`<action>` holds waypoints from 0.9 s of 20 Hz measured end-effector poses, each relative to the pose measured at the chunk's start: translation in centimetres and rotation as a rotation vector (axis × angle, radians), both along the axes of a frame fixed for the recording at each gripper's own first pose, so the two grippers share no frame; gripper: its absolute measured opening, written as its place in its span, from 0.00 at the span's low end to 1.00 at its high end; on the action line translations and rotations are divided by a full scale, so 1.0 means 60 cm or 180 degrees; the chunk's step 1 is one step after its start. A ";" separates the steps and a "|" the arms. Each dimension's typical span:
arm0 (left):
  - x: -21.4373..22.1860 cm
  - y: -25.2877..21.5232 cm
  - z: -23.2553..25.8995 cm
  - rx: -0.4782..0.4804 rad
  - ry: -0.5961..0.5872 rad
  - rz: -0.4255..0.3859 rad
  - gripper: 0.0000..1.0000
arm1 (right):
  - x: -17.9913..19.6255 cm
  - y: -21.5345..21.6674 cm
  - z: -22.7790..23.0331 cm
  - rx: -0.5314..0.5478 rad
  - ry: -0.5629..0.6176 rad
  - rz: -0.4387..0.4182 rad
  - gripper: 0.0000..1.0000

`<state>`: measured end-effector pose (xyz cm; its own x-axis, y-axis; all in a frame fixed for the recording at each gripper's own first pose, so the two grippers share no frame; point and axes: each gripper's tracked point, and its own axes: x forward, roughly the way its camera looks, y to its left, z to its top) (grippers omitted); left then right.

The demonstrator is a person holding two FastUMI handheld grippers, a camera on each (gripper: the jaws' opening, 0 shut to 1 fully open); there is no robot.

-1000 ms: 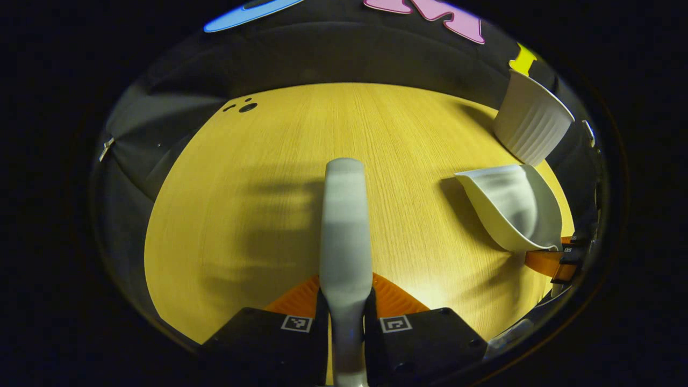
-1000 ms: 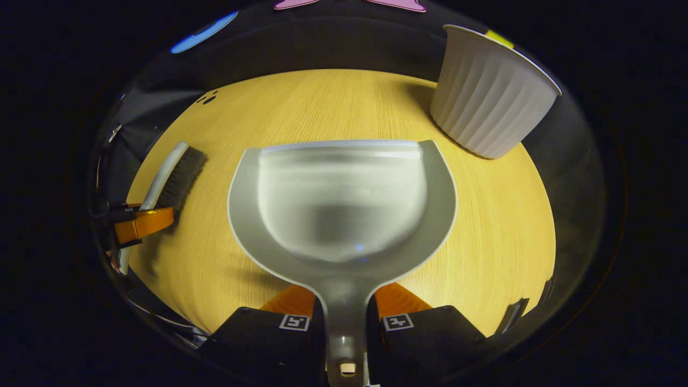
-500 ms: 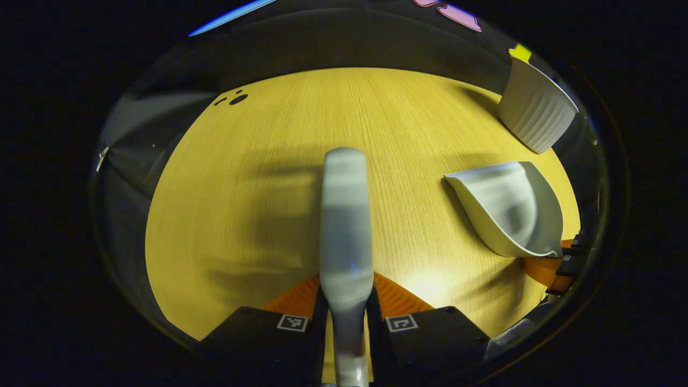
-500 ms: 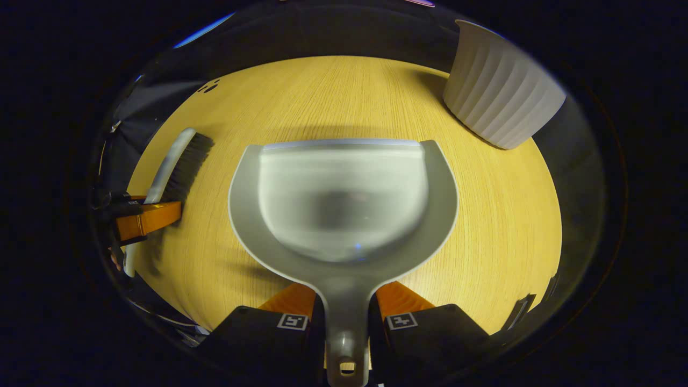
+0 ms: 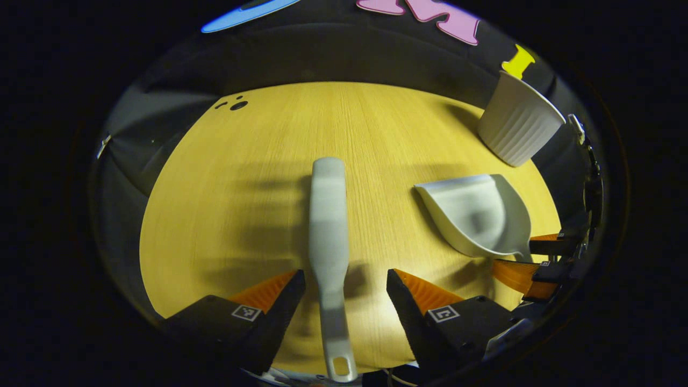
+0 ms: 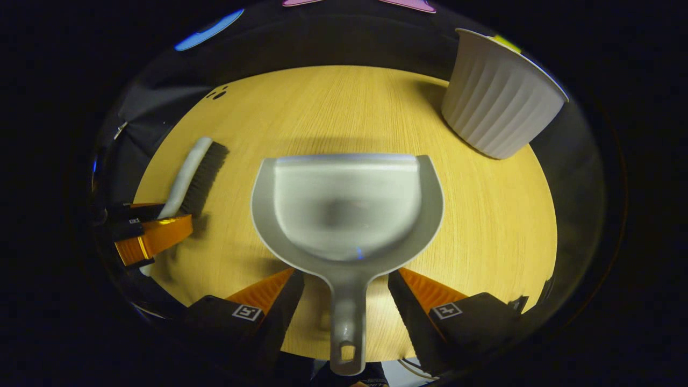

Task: Pick up the small broom and dustpan from the desktop, sweep the trash into the dustpan with the broom, and then empty the trash into the garbage bin.

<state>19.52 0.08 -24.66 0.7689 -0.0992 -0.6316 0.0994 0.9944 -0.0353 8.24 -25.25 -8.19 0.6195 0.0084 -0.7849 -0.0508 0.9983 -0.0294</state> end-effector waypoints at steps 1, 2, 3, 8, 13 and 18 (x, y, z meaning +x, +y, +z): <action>-0.010 -0.002 0.015 -0.0051 -0.0088 0.0009 0.96 | -0.003 -0.002 0.017 0.0021 -0.0075 -0.0013 0.98; -0.019 0.001 0.035 -0.0048 -0.0204 0.0032 0.96 | -0.005 -0.004 0.036 0.0050 -0.0192 -0.0028 0.98; -0.030 0.006 0.057 -0.0017 -0.0332 0.0061 0.96 | -0.007 -0.010 0.055 0.0057 -0.0307 -0.0048 0.99; -0.108 -0.004 0.181 -0.0070 -0.1151 0.0160 0.96 | -0.022 -0.027 0.164 0.0007 -0.0987 -0.0050 0.98; -0.201 -0.005 0.265 -0.0056 -0.1966 0.0391 0.96 | -0.057 -0.005 0.251 0.0075 -0.1595 0.0046 0.98; -0.274 -0.007 0.275 0.0102 -0.2303 0.0517 0.96 | -0.114 0.043 0.285 0.0365 -0.2071 0.0227 0.99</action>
<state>3.09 -0.32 -8.16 0.9974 0.0612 0.0379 -0.0617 0.9980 0.0125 1.39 -22.67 8.93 0.9616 0.1282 -0.2427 -0.1247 0.9918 0.0298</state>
